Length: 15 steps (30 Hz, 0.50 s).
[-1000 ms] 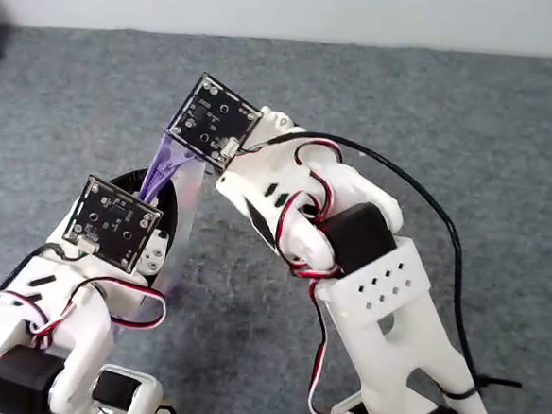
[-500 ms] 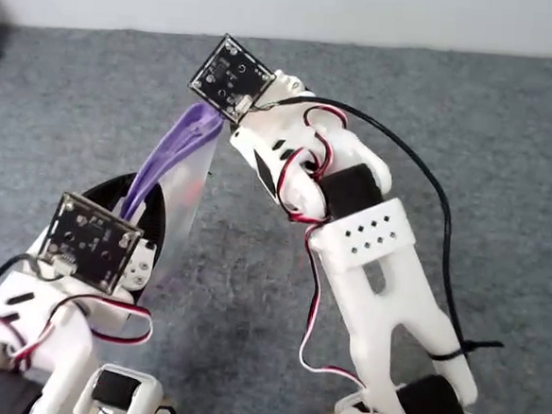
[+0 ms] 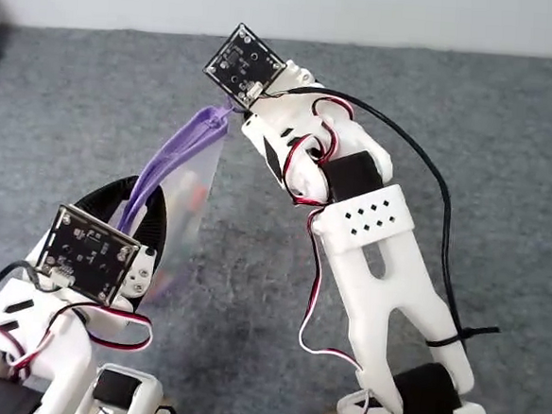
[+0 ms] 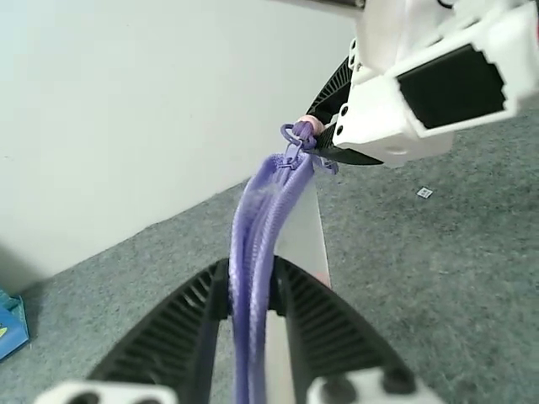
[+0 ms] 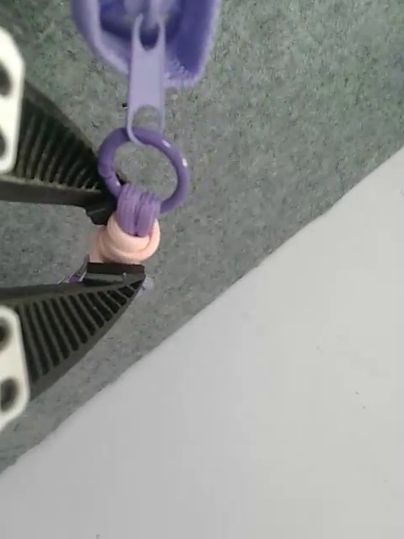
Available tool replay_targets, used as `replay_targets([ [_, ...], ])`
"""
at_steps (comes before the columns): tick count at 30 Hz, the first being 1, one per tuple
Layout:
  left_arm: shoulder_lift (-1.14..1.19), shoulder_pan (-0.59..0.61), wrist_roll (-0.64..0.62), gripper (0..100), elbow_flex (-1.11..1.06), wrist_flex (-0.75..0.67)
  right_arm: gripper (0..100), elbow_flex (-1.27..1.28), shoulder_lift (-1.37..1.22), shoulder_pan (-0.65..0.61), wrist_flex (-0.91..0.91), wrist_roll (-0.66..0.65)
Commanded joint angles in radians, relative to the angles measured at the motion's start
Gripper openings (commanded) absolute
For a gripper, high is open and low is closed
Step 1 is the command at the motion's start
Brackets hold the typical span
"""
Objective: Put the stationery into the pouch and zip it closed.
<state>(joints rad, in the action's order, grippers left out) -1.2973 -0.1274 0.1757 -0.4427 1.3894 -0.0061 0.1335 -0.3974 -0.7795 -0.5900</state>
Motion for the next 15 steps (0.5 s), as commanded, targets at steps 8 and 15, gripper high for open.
replay_targets([
  [8, -0.077, 0.006, 0.011, 9, 0.076, 0.002, 0.7, 0.002, 0.044, 0.084, -0.001, 0.0],
  [15, -0.083, 0.077, -0.104, 28, 0.059, -0.011, 0.7, -0.003, 0.064, 0.102, -0.016, 0.0],
])
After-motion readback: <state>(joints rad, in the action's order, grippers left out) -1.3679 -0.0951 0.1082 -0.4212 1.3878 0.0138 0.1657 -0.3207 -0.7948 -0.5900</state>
